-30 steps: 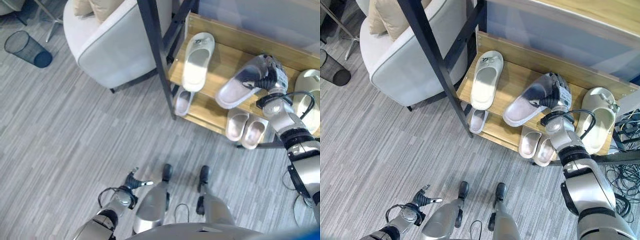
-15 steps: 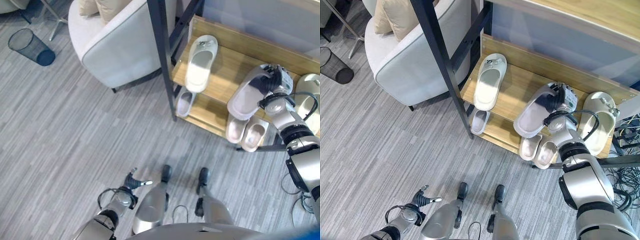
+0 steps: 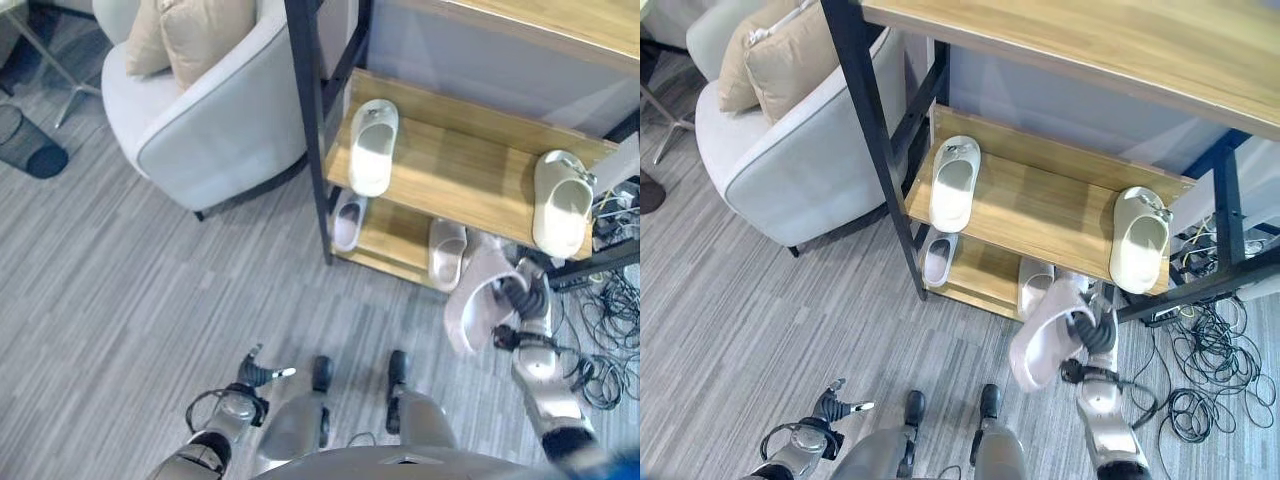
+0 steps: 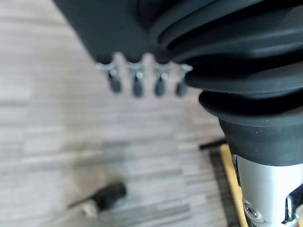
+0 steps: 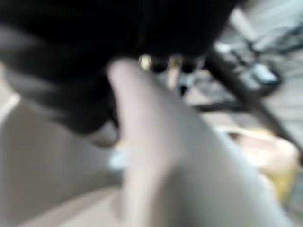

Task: Arrange the slippers neatly on the shoe rack.

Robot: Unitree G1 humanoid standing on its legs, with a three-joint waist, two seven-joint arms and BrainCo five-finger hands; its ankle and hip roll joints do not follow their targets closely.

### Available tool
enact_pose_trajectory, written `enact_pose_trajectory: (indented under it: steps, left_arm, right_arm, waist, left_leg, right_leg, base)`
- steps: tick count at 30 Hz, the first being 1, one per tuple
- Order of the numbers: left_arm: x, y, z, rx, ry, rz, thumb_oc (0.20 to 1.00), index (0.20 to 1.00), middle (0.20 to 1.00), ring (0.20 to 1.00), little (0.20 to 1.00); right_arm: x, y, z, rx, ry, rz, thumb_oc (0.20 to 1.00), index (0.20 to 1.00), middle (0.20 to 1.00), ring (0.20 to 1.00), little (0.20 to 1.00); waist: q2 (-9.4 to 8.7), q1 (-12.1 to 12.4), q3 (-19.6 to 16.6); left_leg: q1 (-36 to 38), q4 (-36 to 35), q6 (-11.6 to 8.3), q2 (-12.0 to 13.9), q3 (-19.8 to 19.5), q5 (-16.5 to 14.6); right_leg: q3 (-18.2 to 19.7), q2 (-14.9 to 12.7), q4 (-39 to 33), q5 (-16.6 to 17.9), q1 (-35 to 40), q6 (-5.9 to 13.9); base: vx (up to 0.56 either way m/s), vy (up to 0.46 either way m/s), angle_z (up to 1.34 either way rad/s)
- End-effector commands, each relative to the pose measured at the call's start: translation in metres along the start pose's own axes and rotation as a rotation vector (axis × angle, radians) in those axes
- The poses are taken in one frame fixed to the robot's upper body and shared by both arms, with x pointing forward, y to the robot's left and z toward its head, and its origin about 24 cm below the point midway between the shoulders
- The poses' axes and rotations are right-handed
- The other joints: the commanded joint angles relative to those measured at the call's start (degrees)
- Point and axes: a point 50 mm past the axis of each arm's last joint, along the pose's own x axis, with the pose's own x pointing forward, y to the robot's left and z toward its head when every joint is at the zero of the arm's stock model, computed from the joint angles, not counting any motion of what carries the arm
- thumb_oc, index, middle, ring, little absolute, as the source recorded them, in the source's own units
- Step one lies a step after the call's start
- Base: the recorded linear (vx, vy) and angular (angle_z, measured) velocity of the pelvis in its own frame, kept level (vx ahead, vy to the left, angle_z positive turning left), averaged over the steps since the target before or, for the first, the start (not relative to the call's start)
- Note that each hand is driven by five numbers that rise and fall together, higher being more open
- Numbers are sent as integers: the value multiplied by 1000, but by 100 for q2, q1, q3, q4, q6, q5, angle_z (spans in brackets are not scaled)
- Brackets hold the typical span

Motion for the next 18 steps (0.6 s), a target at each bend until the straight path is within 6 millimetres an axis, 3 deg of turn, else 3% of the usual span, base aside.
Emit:
enact_pose_trajectory:
  steps: [1,2,8,10,18]
  left_arm:
    - [3,16,3,-48,-15,45,1000,1000,1000,1000,1000]
    - [3,18,-1,-56,1,51,1000,1000,1000,1000,1000]
    - [4,23,2,-90,-5,68,1000,1000,1000,1000,1000]
    - [5,24,3,-86,-15,71,1000,1000,1000,1000,1000]
    - [0,28,-14,-110,38,105,1000,1000,1000,1000,1000]
  right_arm:
    - [17,-1,58,32,-286,43,200,200,200,200,200]
    - [12,2,58,2,-300,92,200,200,200,200,200]
    - [10,5,50,-119,-283,159,200,200,200,200,200]
    - [8,3,44,-145,-269,166,200,200,200,200,200]
    - [6,-4,35,-172,-233,179,200,200,200,200,200]
  waist:
    - [86,147,389]
    - [134,43,403]
    - [38,-109,506]
    - [1,-104,441]
    - [-1,-57,230]
  left_leg:
    - [123,304,-423,263,-251,-536]
    - [286,192,-438,284,-306,-520]
    - [465,357,-578,105,-624,-639]
    - [423,408,-618,80,-744,-651]
    - [328,312,-871,467,-1002,-472]
  right_leg:
    - [200,-285,311,238,746,215]
    - [332,23,147,-195,536,117]
    - [757,361,-944,-181,378,189]
    - [866,456,-998,-226,536,96]
    - [530,748,-975,-479,690,-163]
  base:
    - [84,26,-20]
    - [71,-7,-12]
    - [60,-134,26]
    - [1,-203,101]
    - [10,-187,35]
